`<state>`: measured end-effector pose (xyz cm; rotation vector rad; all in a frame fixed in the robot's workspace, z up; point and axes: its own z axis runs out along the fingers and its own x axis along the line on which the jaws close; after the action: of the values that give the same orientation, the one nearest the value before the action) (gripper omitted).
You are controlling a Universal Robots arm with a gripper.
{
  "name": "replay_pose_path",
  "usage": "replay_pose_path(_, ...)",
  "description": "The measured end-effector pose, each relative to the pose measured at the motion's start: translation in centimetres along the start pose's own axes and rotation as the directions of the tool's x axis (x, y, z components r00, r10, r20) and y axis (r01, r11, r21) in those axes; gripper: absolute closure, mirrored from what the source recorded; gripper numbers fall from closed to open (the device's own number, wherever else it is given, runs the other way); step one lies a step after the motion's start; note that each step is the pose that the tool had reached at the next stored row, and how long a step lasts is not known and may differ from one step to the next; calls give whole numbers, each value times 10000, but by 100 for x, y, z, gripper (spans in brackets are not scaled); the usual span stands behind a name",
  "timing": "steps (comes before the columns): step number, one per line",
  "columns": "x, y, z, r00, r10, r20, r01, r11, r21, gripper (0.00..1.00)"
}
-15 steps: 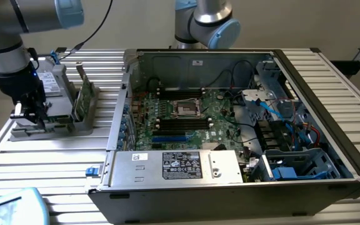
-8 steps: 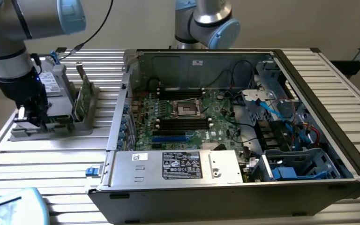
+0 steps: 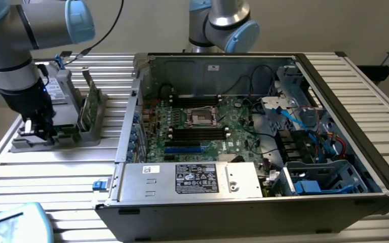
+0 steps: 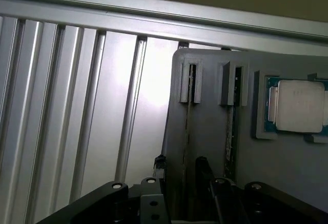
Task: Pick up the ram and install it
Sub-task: 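Pick up the ram and move it above insertion slot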
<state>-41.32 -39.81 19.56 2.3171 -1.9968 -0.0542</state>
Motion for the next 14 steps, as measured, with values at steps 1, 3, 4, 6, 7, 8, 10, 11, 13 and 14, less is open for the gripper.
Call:
replay_pose_path(1, 0, -1, 9, 10000, -8, 2, 8, 10000, 1, 63)
replay_pose_path(3, 0, 0, 11, 10000, -9, 2, 9, 10000, -1, 63)
replay_pose_path(4, 0, 0, 10, 10000, -9, 2, 9, 10000, -2, 63)
replay_pose_path(6, -4, -2, 13, 10000, -9, 4, 9, 10000, 2, 63)
replay_pose_path(7, -10, -2, 12, 10000, -7, 5, 7, 10000, 2, 63)
replay_pose_path(8, -16, -3, 12, 10000, -9, 4, 9, 10000, 2, 63)
replay_pose_path(10, -23, -4, 12, 10000, -10, 4, 10, 10000, 3, 63)
replay_pose_path(11, -23, -4, 12, 10000, -11, 4, 11, 10000, 2, 63)
replay_pose_path(13, -23, -4, 11, 10000, -11, 4, 11, 10000, 1, 63)
replay_pose_path(14, -23, -4, 11, 10000, -11, 3, 11, 10000, 0, 63)
